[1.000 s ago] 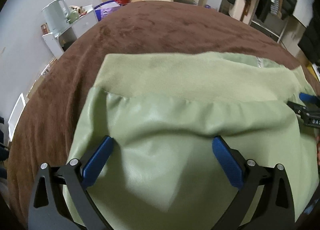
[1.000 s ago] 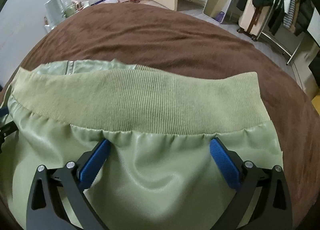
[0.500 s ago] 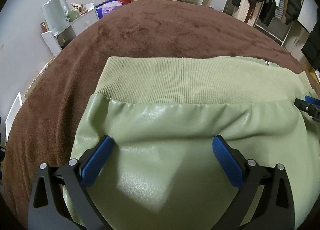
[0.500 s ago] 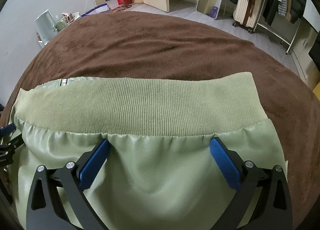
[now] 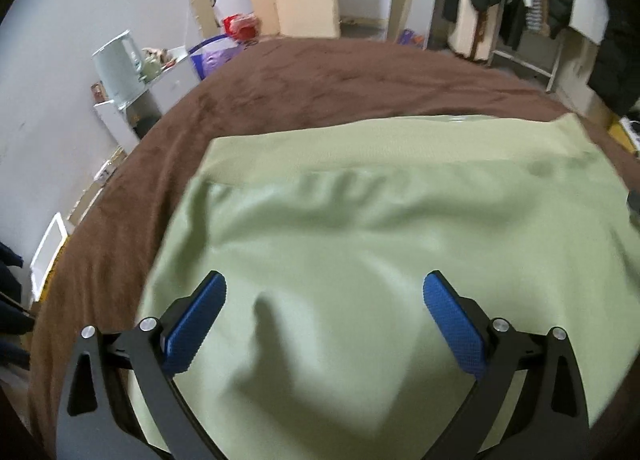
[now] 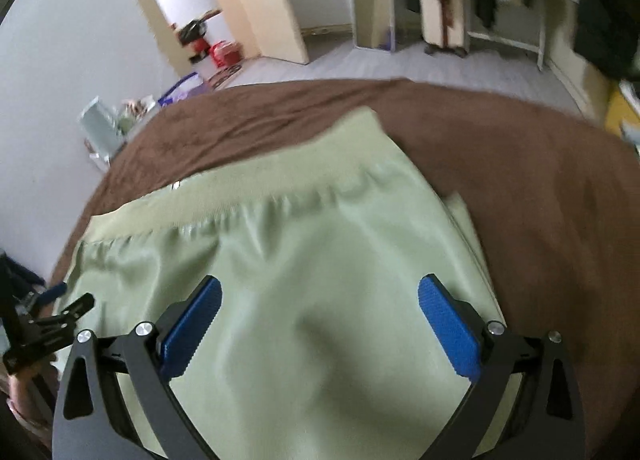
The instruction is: Fold large clothes
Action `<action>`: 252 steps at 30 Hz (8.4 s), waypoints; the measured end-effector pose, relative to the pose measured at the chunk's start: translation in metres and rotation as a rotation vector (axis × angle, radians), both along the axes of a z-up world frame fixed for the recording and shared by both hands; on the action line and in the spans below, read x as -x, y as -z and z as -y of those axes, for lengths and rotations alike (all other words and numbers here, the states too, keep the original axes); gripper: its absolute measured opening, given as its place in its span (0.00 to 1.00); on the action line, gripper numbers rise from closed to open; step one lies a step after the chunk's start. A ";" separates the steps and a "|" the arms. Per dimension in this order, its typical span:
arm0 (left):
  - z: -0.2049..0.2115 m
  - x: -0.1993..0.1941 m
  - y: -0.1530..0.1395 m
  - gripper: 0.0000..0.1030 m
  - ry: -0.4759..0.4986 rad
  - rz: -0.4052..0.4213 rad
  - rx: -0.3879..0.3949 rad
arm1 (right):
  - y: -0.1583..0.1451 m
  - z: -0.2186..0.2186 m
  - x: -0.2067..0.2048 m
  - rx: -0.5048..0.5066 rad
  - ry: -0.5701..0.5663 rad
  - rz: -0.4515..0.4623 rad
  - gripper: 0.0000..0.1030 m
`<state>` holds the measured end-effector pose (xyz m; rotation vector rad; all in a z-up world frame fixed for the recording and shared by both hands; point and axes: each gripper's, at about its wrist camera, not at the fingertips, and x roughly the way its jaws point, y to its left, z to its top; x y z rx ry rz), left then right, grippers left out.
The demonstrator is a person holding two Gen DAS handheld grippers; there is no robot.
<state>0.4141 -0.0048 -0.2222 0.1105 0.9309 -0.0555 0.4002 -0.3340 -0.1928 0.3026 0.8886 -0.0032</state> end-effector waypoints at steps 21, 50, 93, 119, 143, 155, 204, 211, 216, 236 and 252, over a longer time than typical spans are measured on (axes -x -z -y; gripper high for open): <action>0.044 0.076 0.040 0.94 -0.061 0.080 -0.020 | 0.041 0.032 0.161 -0.166 0.091 -0.020 0.95; 0.054 0.122 0.045 0.95 -0.068 0.007 -0.062 | 0.079 0.092 0.128 -0.668 0.324 0.141 0.17; 0.068 0.153 0.044 0.95 0.100 -0.024 0.017 | -0.068 -0.001 0.151 -0.401 0.083 0.256 0.14; -0.167 0.227 0.013 0.94 -0.268 -0.008 0.032 | -0.068 -0.282 0.048 -0.124 -0.338 0.148 0.14; -0.180 0.252 0.034 0.94 -0.366 -0.078 0.028 | 0.039 -0.355 0.031 -0.122 -0.510 -0.161 0.21; -0.181 0.242 0.008 0.94 -0.348 -0.028 0.025 | -0.010 -0.303 0.072 -0.263 -0.592 -0.059 0.74; -0.127 0.153 -0.017 0.11 -0.035 -0.077 0.113 | 0.015 -0.201 0.113 0.035 -0.442 -0.072 0.72; -0.128 0.157 0.019 0.12 -0.071 -0.082 0.166 | 0.041 -0.203 0.108 0.081 -0.441 -0.088 0.72; -0.130 0.159 0.027 0.12 -0.081 -0.069 0.198 | 0.044 -0.199 0.108 0.079 -0.445 -0.079 0.73; -0.151 0.138 -0.013 0.83 -0.077 -0.050 0.175 | 0.000 -0.144 0.090 -0.180 -0.312 -0.003 0.86; -0.132 0.061 -0.020 0.94 0.032 -0.091 0.255 | 0.040 -0.116 0.041 -0.345 -0.253 -0.099 0.86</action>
